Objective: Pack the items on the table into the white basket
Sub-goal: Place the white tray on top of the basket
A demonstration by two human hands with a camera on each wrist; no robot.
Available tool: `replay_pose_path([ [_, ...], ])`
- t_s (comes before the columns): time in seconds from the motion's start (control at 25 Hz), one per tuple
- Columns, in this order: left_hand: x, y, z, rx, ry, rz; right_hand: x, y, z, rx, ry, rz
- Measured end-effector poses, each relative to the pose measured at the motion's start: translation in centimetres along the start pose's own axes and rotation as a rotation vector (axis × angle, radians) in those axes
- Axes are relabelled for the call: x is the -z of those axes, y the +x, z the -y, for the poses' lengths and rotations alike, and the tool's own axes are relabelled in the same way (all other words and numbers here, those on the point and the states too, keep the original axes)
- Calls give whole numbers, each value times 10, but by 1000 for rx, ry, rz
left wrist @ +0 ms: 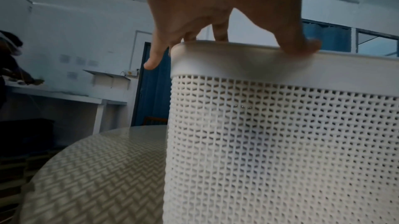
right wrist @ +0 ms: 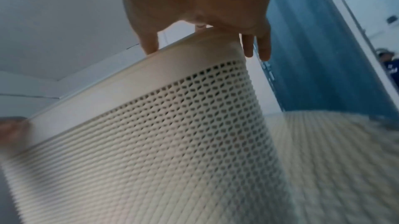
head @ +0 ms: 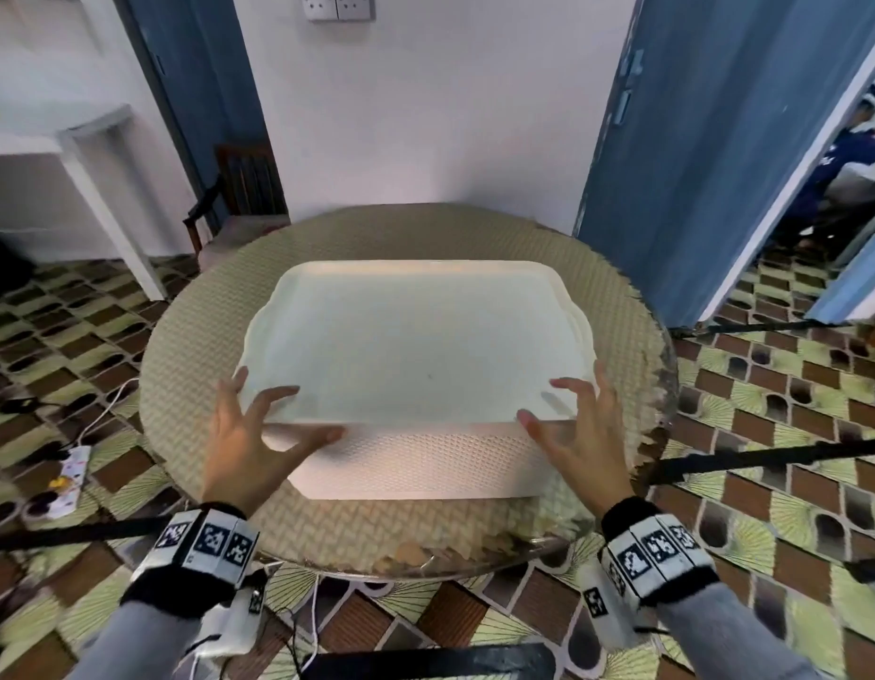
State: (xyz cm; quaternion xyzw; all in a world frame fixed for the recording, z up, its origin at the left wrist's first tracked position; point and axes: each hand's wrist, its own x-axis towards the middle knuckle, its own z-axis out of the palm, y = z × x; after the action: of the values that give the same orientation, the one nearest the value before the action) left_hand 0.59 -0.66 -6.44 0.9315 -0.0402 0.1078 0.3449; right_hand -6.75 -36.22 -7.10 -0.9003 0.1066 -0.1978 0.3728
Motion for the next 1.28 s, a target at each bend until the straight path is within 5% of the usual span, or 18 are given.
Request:
replay_pose_path([
  [0.24,-11,5,2,189,-330,-165,-11,5,-16,81,50,-74],
  [0.48,-30,51,-11,204,-368,-218,-22,65,-29,107,40,-56],
  [1.0,-87,255,-12,146,-233,-221,-79,293,-51,67,93,47],
  [1.28,-109,310,-12,160,-141,-198,-86,348,-41,19,-2,80],
])
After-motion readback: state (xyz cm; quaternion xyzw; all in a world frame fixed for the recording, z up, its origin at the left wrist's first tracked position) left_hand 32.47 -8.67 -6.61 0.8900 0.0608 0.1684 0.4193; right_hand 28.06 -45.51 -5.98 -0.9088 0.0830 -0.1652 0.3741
